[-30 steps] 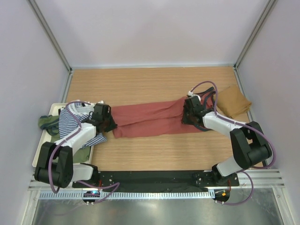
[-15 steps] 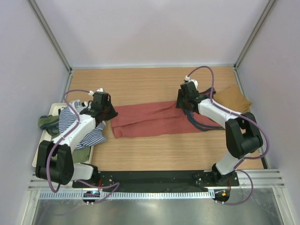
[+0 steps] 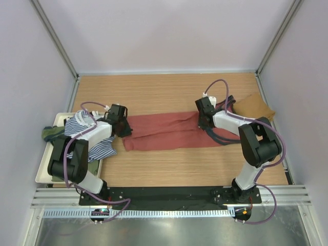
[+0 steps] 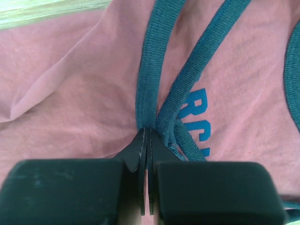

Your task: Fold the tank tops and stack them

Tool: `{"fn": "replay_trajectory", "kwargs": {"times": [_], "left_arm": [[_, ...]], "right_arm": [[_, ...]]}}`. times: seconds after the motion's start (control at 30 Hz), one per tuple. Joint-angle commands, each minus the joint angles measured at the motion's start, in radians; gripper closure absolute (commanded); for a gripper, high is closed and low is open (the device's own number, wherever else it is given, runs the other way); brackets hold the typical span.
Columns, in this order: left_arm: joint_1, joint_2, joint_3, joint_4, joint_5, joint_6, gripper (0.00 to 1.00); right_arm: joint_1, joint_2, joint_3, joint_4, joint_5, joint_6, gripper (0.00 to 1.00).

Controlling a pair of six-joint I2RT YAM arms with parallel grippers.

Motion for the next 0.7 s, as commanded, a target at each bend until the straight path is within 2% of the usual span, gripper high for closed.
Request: {"fn": "replay_trajectory", "kwargs": {"times": [0.0, 0.17, 0.33, 0.43, 0.53, 0.63, 0.67], "left_arm": [[-0.002, 0.026, -0.016, 0.051, 0.012, 0.010, 0.93], [0.002, 0.044, -0.020, 0.051, -0.013, 0.013, 0.94], [0.039, 0.076, -0.020, 0.054, 0.009, 0.003, 0.94], [0.088, 0.093, -0.020, 0.053, 0.019, 0.003, 0.94], [0.203, 0.078, -0.039, 0.062, 0.036, -0.015, 0.95], [0.234, 0.044, -0.062, 0.076, 0.001, -0.041, 0.94], [0.238, 0.028, -0.065, 0.076, -0.013, -0.043, 0.94]], "right_arm": [[0.002, -0.070, -0.049, 0.031, 0.049, 0.038, 0.98], [-0.010, -0.110, -0.106, 0.063, 0.051, 0.058, 0.98], [-0.041, -0.072, -0.093, 0.082, -0.021, 0.064, 0.95], [-0.043, -0.009, -0.046, 0.099, -0.075, 0.064, 0.95], [-0.020, 0.071, 0.034, 0.083, -0.151, 0.057, 0.96], [0.040, 0.093, 0.063, 0.063, -0.132, 0.043, 0.96], [0.043, 0.085, 0.060, 0.062, -0.132, 0.040, 0.93]]}}
